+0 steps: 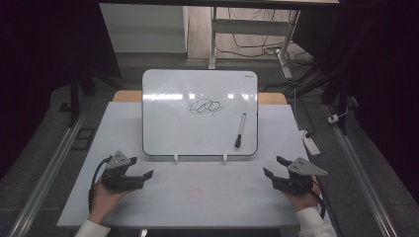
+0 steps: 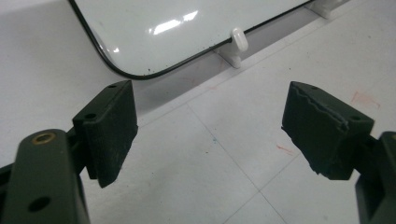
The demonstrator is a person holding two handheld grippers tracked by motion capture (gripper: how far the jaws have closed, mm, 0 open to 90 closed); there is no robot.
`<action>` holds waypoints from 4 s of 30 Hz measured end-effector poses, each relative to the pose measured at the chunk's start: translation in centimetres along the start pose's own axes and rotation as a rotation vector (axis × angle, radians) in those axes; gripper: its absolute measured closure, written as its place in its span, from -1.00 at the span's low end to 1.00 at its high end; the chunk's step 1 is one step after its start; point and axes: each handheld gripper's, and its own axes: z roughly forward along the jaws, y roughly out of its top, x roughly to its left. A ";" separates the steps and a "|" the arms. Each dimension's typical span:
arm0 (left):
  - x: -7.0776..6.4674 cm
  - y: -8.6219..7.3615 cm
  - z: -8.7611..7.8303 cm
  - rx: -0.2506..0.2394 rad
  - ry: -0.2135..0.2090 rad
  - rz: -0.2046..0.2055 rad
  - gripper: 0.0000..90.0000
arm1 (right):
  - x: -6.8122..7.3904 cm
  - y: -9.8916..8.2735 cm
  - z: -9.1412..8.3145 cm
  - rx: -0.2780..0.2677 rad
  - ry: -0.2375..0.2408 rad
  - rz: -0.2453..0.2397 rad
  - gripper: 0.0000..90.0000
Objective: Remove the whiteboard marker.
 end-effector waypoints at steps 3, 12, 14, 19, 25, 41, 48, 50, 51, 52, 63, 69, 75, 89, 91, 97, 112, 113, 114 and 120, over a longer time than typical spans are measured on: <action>0.0 0.0 -0.2 -0.006 -0.004 -0.004 -0.58 | -0.1 -0.1 0.1 0.012 -0.003 0.000 -0.25; -0.7 -0.1 -0.5 -0.010 -0.005 0.018 -0.57 | 0.5 0.0 0.1 0.017 -0.016 -0.010 -0.26; -0.9 -0.1 -0.4 -0.011 -0.005 0.021 -0.57 | 0.7 0.3 0.1 0.016 -0.021 -0.001 -0.26; -1.0 0.0 -0.2 -0.005 -0.002 0.022 -0.57 | 1.2 1.8 0.5 0.014 -0.037 0.008 -0.25; -1.1 -0.2 -0.2 0.002 -0.011 0.034 -0.57 | 1.3 4.2 1.9 0.036 -0.076 0.044 -0.22; -1.3 -0.4 0.2 0.022 -0.001 0.045 -0.57 | -0.2 12.3 9.6 0.106 -0.143 0.163 -0.02; -1.2 -0.6 0.3 0.029 0.002 0.050 -0.57 | -0.6 13.8 12.3 0.185 -0.173 0.199 0.21; -1.2 -0.6 0.3 0.031 0.001 0.050 -0.57 | -0.6 14.0 12.8 0.200 -0.189 0.202 0.27; -1.2 -0.6 0.3 0.030 -0.001 0.051 -0.57 | -0.7 14.1 13.0 0.207 -0.193 0.206 0.30; -1.2 -0.6 0.3 0.030 0.001 0.052 -0.57 | -0.7 14.1 13.3 0.215 -0.198 0.210 0.32; -1.2 -0.6 0.3 0.032 0.010 0.062 -0.57 | 0.2 14.4 14.9 0.234 -0.270 0.232 0.62; -1.2 -0.6 0.3 0.033 0.013 0.065 -0.57 | 0.8 14.3 15.4 0.236 -0.292 0.232 0.63; -1.2 -0.6 0.2 0.032 0.016 0.069 -0.57 | 1.4 14.6 15.9 0.242 -0.313 0.227 0.68; -1.0 -0.7 0.1 0.029 0.023 0.063 -0.57 | 2.1 14.5 16.1 0.214 -0.279 0.258 0.80; -1.0 -0.8 0.0 0.028 0.024 0.064 -0.56 | 2.1 14.4 15.9 0.204 -0.273 0.256 0.80; -0.9 -0.8 -0.1 0.019 0.025 0.057 -0.56 | 1.7 14.0 13.5 0.122 -0.245 0.237 0.80; -4.7 3.3 2.1 -0.037 -0.183 0.057 -0.49 | 5.1 11.5 6.7 -0.082 0.025 0.149 0.80; -5.4 3.9 2.6 -0.038 -0.206 0.067 -0.47 | 5.7 11.5 6.7 -0.088 0.048 0.130 0.80; -6.2 4.6 3.1 -0.040 -0.227 0.076 -0.46 | 6.4 11.6 6.7 -0.092 0.072 0.111 0.80; -10.0 7.7 6.6 -0.019 -0.348 0.113 -0.35 | 9.6 11.9 7.0 -0.106 0.181 0.035 0.80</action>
